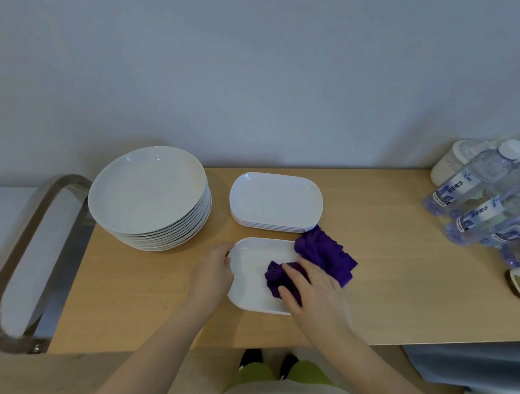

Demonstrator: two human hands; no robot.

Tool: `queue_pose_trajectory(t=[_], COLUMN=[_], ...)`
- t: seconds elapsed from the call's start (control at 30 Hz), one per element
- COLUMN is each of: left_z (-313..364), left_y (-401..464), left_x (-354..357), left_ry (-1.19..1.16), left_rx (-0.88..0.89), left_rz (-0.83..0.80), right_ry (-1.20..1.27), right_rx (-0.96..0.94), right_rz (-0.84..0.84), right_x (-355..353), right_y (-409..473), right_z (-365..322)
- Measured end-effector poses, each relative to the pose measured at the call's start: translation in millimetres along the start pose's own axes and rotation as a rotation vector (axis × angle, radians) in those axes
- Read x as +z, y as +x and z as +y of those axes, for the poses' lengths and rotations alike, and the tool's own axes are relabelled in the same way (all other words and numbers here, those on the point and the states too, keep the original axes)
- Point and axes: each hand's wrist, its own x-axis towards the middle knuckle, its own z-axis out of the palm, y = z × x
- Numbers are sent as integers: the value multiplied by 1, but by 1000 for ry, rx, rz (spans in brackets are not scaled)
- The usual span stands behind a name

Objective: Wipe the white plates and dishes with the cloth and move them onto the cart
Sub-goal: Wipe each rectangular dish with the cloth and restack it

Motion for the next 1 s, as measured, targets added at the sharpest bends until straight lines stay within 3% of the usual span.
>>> queue_pose_trajectory(t=[0.27, 0.47, 0.87, 1.0], left_z=[3, 3, 1, -1], left_y=[1, 3, 7, 8], left_x=[-2, -4, -5, -2], left_ry=[-74, -75, -36, -7], left_rx=[-25, -19, 38, 22], left_rz=[-16, -14, -33, -42], right_ry=[85, 160, 230, 159], right_rx=[274, 131, -112, -3], right_rz=[-18, -129, -137, 77], right_x=[15, 22, 24, 19], right_y=[7, 32, 39, 33], right_z=[-13, -30, -51, -44])
